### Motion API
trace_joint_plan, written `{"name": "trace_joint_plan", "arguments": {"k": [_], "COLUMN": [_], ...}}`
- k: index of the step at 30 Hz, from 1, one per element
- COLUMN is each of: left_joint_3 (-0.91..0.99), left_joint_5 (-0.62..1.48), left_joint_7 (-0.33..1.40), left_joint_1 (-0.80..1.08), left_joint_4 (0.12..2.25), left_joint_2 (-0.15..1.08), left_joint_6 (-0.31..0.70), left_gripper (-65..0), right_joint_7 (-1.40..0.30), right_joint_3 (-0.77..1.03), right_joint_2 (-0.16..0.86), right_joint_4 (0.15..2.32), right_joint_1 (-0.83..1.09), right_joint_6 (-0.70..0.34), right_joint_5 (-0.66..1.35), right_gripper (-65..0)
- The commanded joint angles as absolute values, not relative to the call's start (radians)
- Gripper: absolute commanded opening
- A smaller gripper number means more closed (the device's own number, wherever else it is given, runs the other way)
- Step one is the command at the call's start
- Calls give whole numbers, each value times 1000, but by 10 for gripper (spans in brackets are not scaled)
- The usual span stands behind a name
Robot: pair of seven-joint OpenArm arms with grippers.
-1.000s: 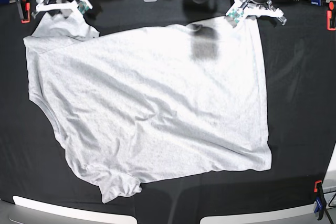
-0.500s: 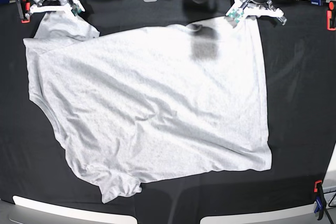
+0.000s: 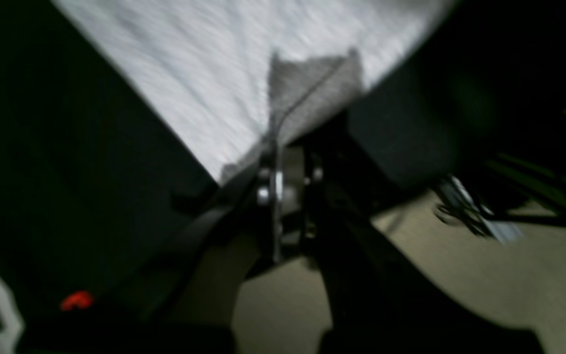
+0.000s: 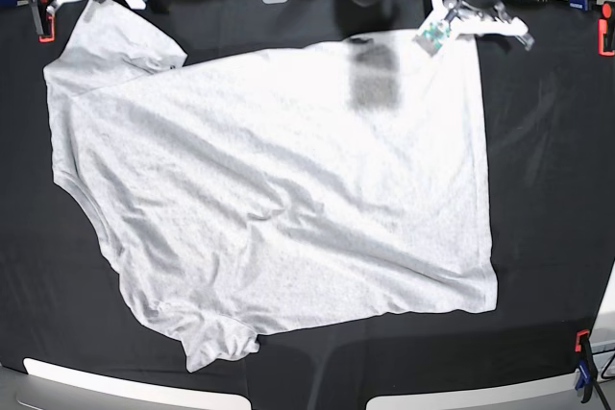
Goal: Layout the t-shirt on the table in an organized manner, then fold the t-shirt properly
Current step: 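Drag the shoulder edge away from the hem with both grippers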
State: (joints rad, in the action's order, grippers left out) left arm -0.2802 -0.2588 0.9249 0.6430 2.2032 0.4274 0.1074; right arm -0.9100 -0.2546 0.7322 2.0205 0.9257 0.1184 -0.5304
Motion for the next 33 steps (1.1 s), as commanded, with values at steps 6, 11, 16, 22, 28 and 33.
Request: {"name": "trace_joint_plan", "arguments": {"k": [6, 11, 16, 22, 28, 33], "left_joint_3": [-278, -278, -278, -278, -276, -276], "left_joint_5": [-363, -366, -370, -432, -583, -602], "left_joint_7": [918, 952, 973, 973, 982, 1019], "left_joint_1": [649, 651, 686, 759, 806, 818], "left_joint_4": [2258, 2258, 2258, 2258, 2258, 2258], "left_joint_2": [433, 433, 433, 433, 433, 434], "left_joint_6": [93, 93, 93, 93, 27, 26], "left_gripper": [-650, -650, -650, -650, -650, -650], "right_joint_7": [-928, -945, -962, -992, -993, -996], "right_joint_3": [-249, -249, -249, -249, -249, -249], "right_joint_2": [748, 748, 748, 748, 748, 748], "right_joint_4": [2103, 2152, 2194, 2194, 2222, 2290], "right_joint_1": [985, 1030, 1129, 1227, 1296, 1309], "right_joint_6": [150, 150, 151, 152, 166, 185], "right_joint_5": [-578, -627, -728, -829, -839, -839], "right_gripper": [-650, -650, -650, -650, -650, -650]}}
